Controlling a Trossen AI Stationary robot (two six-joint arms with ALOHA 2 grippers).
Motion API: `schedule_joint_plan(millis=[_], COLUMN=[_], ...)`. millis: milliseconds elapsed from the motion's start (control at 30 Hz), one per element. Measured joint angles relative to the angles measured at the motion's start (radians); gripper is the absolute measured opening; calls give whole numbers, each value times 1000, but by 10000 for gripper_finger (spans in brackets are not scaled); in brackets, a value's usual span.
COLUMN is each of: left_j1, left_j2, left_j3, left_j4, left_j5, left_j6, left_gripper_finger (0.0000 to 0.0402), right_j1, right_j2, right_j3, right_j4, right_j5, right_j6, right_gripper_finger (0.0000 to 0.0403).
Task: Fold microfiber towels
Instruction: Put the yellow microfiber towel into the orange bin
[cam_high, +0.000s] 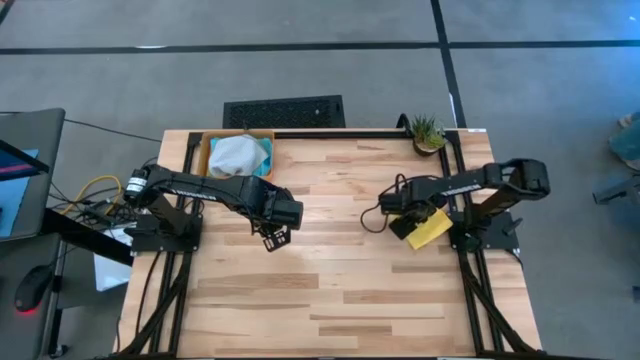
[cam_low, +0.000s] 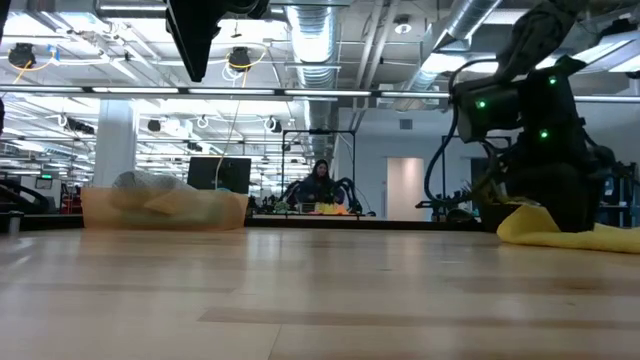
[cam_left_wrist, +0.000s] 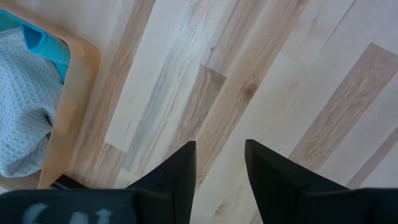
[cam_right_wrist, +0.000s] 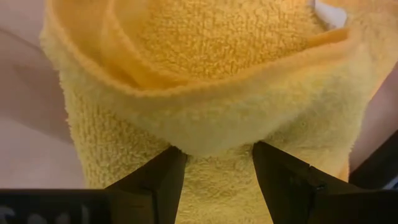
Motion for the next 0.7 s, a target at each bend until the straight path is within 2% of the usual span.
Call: schedule_joint_plan(millis=[133,267,367,567,633,700], left_j1=[0,0,0,0,0,0], left_j2=[0,0,0,0,0,0], left_j3=[0,0,0,0,0,0], left_j4=[0,0,0,0,0,0], left_j5=[2,2,11,37,37,37], left_j6=[0,0,-1,-1,-2,-2], left_gripper_finger=[130,130,130,130,130,130], right_j1=[-48,-83,-99,-107,-97,-86], right_j2=[-2,-1,0,1,1,5], right_j3=[-9,-13,-15,-13,-8,9], right_j4=[9,38,56,71,71,72], right_j5=[-39,-96,-119,-127,-122,-113], right_j6=[-16,-132,-159,-222,-238,-254], right_gripper_finger=[216,199,154,26,15,21])
